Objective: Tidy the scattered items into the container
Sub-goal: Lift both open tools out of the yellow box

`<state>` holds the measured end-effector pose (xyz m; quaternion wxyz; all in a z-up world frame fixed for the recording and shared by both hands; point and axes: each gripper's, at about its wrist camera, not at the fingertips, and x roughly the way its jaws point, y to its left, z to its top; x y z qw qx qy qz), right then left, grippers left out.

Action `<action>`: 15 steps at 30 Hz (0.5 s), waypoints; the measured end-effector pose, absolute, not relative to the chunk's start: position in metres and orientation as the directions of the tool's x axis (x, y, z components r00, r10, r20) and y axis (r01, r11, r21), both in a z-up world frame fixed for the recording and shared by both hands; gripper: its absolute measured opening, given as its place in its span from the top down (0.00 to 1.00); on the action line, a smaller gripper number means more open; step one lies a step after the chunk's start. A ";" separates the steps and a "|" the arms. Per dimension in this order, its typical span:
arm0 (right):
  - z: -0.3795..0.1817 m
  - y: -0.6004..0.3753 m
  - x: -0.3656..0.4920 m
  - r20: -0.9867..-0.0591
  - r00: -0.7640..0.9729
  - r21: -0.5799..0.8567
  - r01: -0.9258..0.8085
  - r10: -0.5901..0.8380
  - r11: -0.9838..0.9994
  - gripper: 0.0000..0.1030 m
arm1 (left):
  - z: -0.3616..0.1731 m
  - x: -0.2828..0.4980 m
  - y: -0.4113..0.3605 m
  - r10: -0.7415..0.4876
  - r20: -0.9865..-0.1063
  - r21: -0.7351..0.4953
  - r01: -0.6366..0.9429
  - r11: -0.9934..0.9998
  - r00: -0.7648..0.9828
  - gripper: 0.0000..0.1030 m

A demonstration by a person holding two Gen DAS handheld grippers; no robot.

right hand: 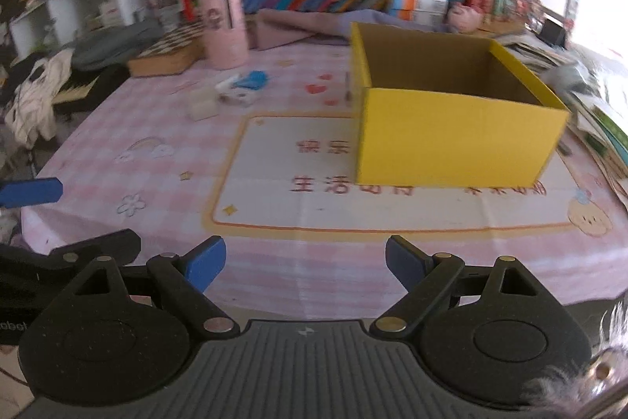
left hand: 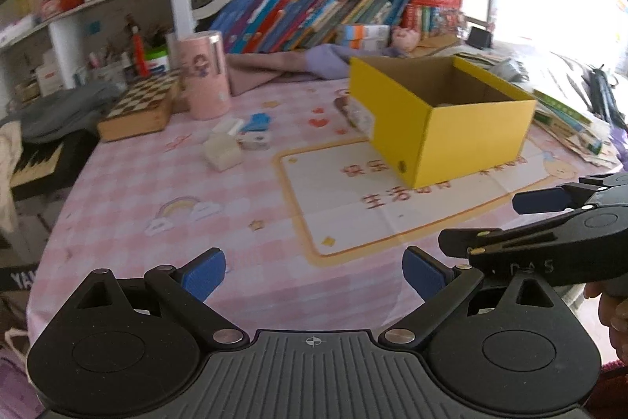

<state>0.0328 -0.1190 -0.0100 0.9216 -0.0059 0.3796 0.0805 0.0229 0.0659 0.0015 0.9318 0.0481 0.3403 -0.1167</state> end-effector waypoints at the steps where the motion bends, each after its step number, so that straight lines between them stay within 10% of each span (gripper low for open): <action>1: -0.010 -0.115 0.034 -0.701 0.696 0.052 -0.164 0.153 0.985 0.14 | 0.002 0.022 0.070 -0.179 -0.646 0.006 0.239 0.971 0.742 0.04; 15: -0.008 -0.078 0.063 -0.699 0.680 0.029 -0.282 0.222 0.959 0.14 | -0.002 0.034 0.104 -0.106 -0.646 -0.026 0.118 0.993 0.756 0.04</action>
